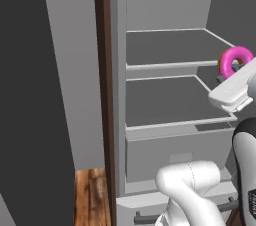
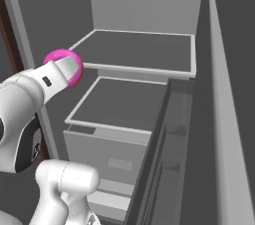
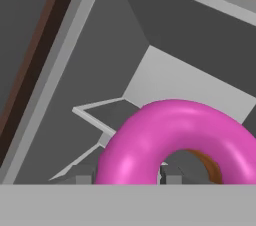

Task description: Take the donut and cupcake from the fridge and place them on the empty tray on the dining counter.

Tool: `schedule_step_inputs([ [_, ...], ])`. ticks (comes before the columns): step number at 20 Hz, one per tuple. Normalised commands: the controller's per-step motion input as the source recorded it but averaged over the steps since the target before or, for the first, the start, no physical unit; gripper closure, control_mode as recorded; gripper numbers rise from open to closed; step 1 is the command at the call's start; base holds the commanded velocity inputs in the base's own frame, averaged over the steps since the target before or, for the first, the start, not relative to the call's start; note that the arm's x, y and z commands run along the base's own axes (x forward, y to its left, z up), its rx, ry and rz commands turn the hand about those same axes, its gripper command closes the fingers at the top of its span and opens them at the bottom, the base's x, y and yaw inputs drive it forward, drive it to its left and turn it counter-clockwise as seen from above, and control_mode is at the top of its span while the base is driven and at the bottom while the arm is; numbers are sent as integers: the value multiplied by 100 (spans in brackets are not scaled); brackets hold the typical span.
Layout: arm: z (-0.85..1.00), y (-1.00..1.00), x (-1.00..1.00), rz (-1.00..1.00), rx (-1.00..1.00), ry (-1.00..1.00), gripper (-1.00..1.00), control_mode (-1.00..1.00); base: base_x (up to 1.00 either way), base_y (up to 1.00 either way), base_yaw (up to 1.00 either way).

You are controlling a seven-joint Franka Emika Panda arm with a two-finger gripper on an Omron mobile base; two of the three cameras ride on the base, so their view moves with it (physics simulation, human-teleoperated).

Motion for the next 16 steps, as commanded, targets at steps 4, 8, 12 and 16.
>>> schedule_step_inputs([
  [4, 0, 0, 0, 1, 0, 4, 100, 100, 0, 0, 0],
  [8, 0, 0, 0, 0, 0, 0, 100, 100, -55, 0, 0],
  [12, 0, 0, 0, 0, 0, 0, 100, 100, -100, 0, 0],
  [16, 0, 0, 0, 0, 0, 0, 100, 100, -100, 0, 0],
])
